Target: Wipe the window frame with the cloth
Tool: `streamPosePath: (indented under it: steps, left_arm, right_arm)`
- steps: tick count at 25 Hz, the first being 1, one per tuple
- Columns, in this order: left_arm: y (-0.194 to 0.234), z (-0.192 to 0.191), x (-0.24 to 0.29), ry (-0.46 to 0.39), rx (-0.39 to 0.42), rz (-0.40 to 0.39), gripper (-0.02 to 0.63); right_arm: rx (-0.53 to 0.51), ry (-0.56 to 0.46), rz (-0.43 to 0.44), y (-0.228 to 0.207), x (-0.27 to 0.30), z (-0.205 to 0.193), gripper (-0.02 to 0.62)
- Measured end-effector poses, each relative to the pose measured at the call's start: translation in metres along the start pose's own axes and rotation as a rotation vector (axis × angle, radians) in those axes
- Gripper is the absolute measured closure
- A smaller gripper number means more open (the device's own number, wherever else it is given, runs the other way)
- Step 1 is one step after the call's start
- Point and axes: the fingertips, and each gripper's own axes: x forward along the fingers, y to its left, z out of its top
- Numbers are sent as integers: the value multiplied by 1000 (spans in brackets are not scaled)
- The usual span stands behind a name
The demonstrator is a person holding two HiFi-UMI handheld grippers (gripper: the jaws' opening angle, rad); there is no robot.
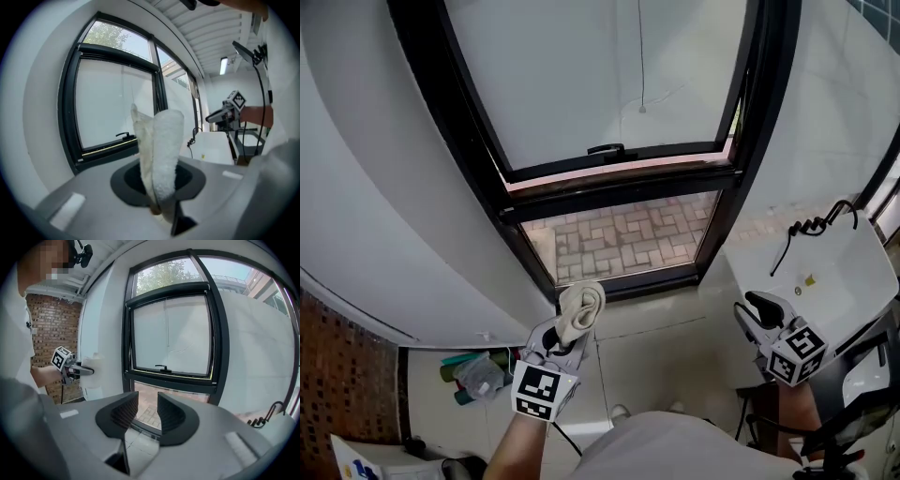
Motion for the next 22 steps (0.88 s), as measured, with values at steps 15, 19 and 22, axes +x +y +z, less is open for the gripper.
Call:
streamPosePath:
  steps: [15,19,22]
  left_arm:
    - [-56,42,-7,-36,-71,16,514]
    - [-52,37,-17,-19,-83,28,514]
    - [-50,38,-19,-18,-82,53,514]
  right_arm:
    - [-38,-20,59,-17,-46,4,456]
    - [-35,-15,59,-17,-47,4,456]
    - [-43,-14,75,-21,-44,5,456]
